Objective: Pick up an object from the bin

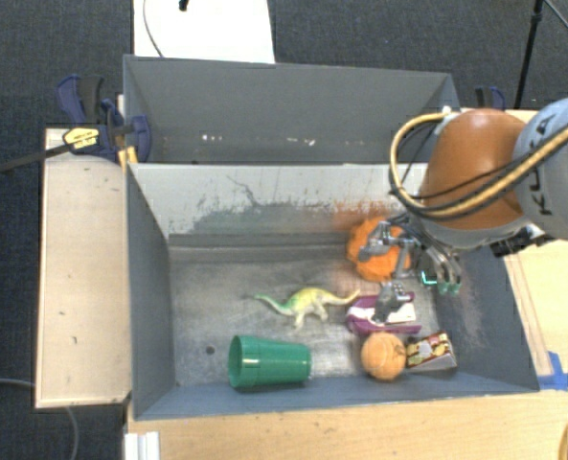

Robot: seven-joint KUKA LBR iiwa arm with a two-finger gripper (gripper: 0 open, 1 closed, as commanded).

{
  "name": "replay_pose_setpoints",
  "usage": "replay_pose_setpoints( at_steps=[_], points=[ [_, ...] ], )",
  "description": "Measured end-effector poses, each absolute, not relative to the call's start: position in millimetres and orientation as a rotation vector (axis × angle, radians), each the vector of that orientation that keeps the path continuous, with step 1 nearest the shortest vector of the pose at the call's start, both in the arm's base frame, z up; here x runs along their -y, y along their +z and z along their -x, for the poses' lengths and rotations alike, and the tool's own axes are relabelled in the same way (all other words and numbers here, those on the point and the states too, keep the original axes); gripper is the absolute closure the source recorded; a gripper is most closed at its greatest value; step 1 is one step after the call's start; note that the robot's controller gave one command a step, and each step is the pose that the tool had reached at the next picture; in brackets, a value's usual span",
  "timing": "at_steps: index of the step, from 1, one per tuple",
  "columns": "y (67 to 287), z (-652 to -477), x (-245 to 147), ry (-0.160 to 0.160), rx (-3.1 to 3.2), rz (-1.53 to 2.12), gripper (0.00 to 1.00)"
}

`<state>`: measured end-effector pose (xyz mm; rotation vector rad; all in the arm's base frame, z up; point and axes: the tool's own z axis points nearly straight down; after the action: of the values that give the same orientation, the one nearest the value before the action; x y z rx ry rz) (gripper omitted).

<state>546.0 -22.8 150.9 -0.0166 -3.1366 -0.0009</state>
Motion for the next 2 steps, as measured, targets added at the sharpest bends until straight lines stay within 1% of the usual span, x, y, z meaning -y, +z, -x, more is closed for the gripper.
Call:
replay_pose_setpoints(
  at_steps=[1, 2],
  points=[
    [155, -547.9, 23, 0.0, 3.144, 0.016, 0.0],
    [116, -557.2, 39, -0.003, 3.15, 0.084, 0.0]
  ],
)
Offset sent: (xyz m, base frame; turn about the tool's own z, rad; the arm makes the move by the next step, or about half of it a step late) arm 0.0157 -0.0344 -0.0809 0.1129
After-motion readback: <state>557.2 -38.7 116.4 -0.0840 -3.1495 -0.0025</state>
